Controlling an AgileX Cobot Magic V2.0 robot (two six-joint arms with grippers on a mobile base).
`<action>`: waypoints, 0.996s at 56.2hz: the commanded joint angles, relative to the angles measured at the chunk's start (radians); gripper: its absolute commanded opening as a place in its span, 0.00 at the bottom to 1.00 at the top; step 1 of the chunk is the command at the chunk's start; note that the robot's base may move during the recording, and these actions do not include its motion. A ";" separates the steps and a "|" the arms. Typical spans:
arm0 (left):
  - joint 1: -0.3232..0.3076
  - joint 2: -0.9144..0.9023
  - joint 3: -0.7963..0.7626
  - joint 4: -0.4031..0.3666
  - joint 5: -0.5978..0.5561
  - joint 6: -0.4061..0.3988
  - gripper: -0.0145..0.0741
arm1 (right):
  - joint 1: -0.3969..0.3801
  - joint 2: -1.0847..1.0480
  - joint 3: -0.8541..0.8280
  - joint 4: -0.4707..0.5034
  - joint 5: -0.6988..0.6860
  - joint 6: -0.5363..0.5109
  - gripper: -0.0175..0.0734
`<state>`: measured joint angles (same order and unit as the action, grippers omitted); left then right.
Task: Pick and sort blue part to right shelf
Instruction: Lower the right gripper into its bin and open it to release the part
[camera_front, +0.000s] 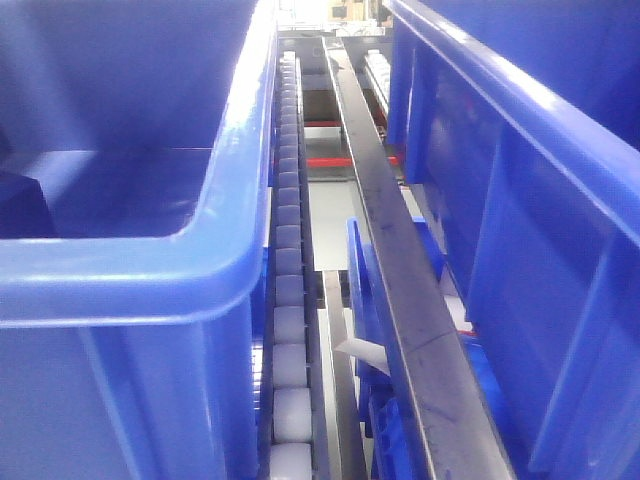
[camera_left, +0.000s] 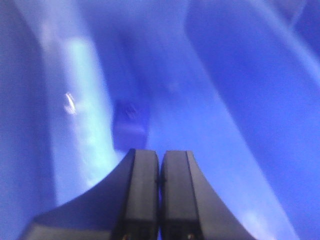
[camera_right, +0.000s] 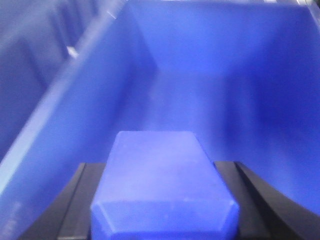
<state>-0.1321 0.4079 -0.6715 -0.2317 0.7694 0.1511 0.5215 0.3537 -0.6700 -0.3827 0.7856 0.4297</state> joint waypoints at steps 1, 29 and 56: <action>-0.004 -0.022 -0.025 0.026 -0.082 -0.042 0.31 | 0.001 0.110 -0.092 -0.026 -0.025 0.004 0.26; -0.004 -0.053 -0.025 0.039 -0.077 -0.042 0.31 | -0.161 0.701 -0.357 -0.012 0.136 -0.004 0.26; -0.004 -0.053 -0.025 0.033 -0.072 -0.042 0.31 | -0.385 1.169 -0.495 0.318 0.005 -0.394 0.26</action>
<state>-0.1321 0.3483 -0.6700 -0.1834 0.7694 0.1162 0.1484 1.5062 -1.1239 -0.0819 0.8524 0.0674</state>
